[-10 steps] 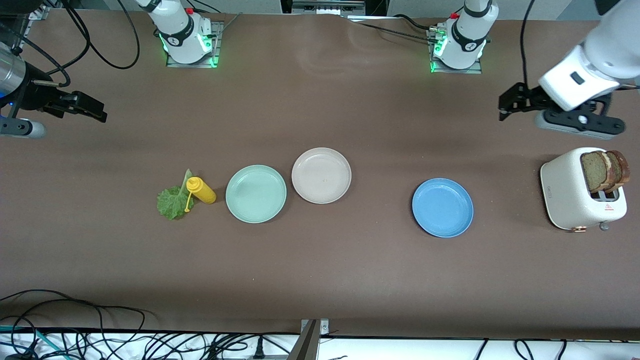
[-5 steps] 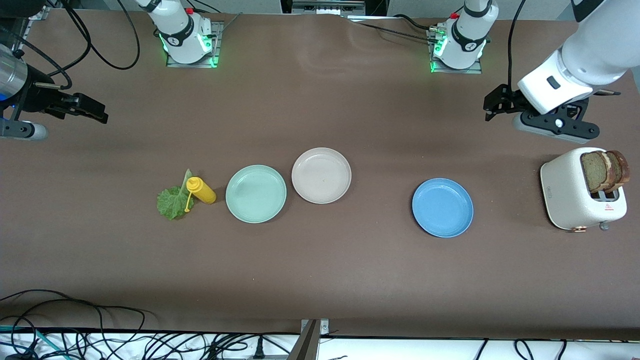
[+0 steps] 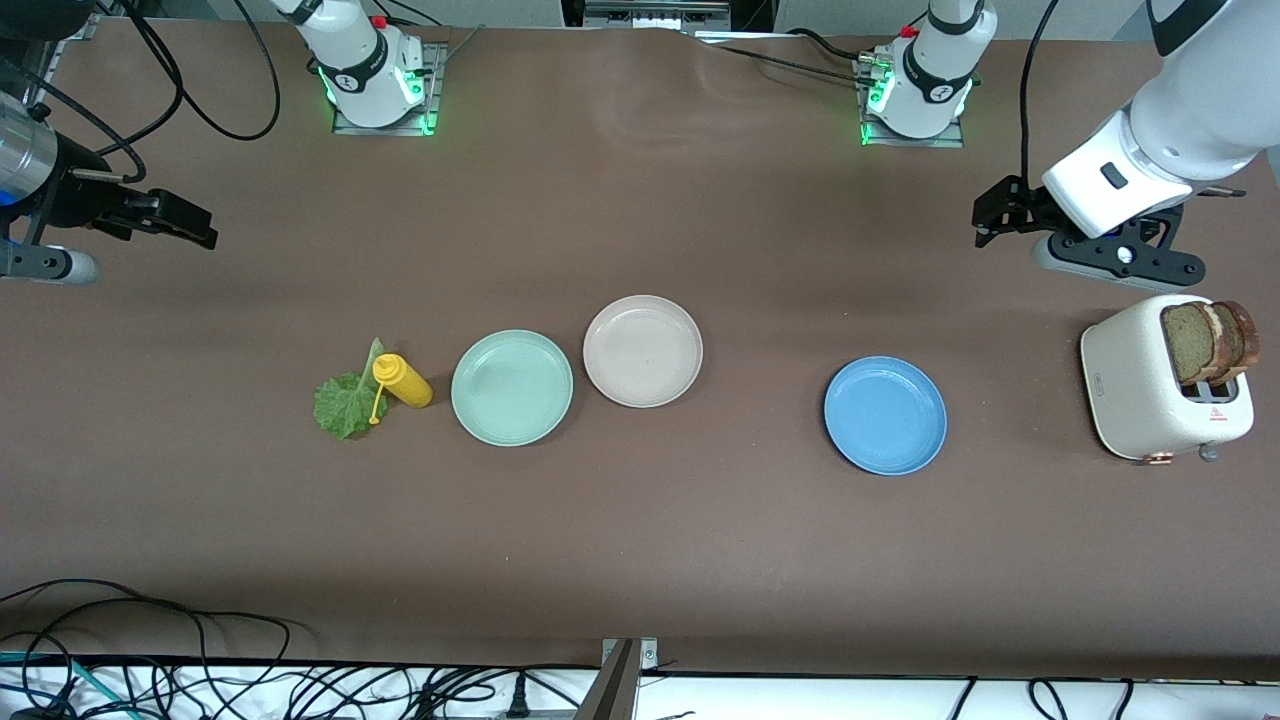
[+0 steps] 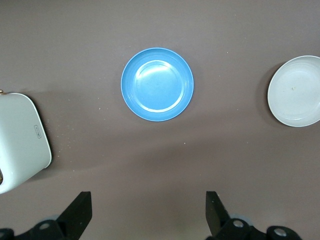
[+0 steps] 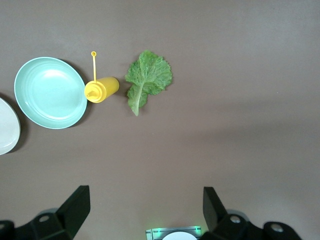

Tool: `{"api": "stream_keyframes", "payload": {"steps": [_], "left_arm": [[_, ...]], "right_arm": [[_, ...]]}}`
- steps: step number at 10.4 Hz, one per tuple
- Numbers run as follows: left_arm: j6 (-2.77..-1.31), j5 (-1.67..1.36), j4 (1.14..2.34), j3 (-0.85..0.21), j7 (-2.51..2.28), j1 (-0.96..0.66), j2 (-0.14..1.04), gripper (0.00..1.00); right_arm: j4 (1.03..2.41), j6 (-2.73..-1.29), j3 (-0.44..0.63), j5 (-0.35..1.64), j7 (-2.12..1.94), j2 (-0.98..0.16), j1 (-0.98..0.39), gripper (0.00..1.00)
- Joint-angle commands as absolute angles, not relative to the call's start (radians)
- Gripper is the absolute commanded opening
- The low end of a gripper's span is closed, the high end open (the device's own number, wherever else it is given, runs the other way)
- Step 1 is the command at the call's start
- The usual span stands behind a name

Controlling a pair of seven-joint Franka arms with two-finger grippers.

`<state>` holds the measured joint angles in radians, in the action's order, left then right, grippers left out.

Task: Make sandwich on beige plate with both arms
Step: 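Move the left gripper above the toast slices in the toaster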

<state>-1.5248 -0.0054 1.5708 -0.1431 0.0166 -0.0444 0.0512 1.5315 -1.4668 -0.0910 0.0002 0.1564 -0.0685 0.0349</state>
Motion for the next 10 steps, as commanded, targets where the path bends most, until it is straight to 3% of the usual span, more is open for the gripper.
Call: {"api": "stream_keyframes", "payload": {"steps": [1, 10], "left_arm": [[-1.509, -0.018, 1.546, -0.14, 0.035, -0.035, 0.058, 1.0], [-1.52, 0.005, 1.546, -0.137, 0.026, -0.014, 0.066, 1.0]], "right_arm": [[1.532, -1.47, -0.094, -0.003, 0.149, -0.064, 0.04, 1.0], [1.532, -1.485, -0.091, 0.0, 0.141, -0.078, 0.041, 1.0]]}}
